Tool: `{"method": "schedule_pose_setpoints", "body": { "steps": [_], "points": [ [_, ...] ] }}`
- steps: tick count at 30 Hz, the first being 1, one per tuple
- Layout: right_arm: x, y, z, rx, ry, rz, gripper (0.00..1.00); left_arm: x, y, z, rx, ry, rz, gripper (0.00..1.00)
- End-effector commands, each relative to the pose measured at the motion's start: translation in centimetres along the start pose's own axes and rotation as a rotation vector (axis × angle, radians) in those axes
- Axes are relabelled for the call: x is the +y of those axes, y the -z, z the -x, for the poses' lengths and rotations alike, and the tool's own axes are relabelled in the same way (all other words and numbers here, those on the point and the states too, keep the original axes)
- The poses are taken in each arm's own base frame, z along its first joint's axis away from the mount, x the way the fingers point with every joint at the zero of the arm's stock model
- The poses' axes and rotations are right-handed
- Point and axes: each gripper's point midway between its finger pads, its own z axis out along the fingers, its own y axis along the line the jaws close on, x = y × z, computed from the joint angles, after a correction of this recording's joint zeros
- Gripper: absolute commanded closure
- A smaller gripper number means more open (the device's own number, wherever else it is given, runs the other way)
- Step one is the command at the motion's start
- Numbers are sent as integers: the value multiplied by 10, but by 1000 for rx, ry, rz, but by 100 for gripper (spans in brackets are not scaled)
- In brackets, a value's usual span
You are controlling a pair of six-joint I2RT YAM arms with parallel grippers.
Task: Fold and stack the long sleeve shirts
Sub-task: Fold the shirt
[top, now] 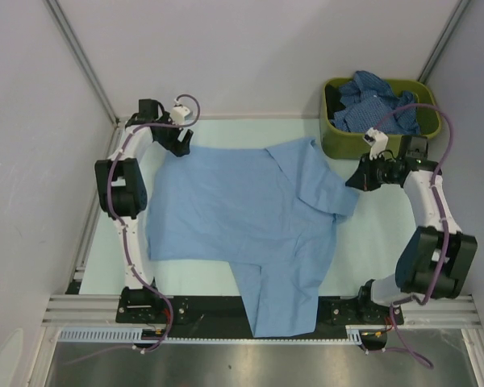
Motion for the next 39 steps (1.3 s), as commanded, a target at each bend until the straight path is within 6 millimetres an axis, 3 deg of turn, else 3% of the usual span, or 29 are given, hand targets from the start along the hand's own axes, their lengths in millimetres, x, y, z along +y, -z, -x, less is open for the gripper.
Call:
{"method": "schedule_pose_setpoints", "body": {
  "steps": [1, 11, 21, 28, 30, 39],
  "points": [
    [54, 31, 47, -126, 41, 95, 100, 17, 0, 28, -97, -70, 18, 10],
    [116, 67, 121, -363, 60, 151, 100, 34, -22, 14, -68, -151, 50, 19],
    [159, 97, 179, -512, 90, 211, 100, 46, -34, 16, -75, -187, 75, 21],
    [193, 104, 198, -579, 129, 258, 100, 49, -37, 12, -58, -221, 76, 27],
    [199, 104, 200, -581, 132, 274, 100, 49, -38, 10, -49, -237, 73, 33],
    [226, 115, 208, -599, 180, 304, 100, 33, -29, 11, -51, -282, -1, 76]
  ]
}}
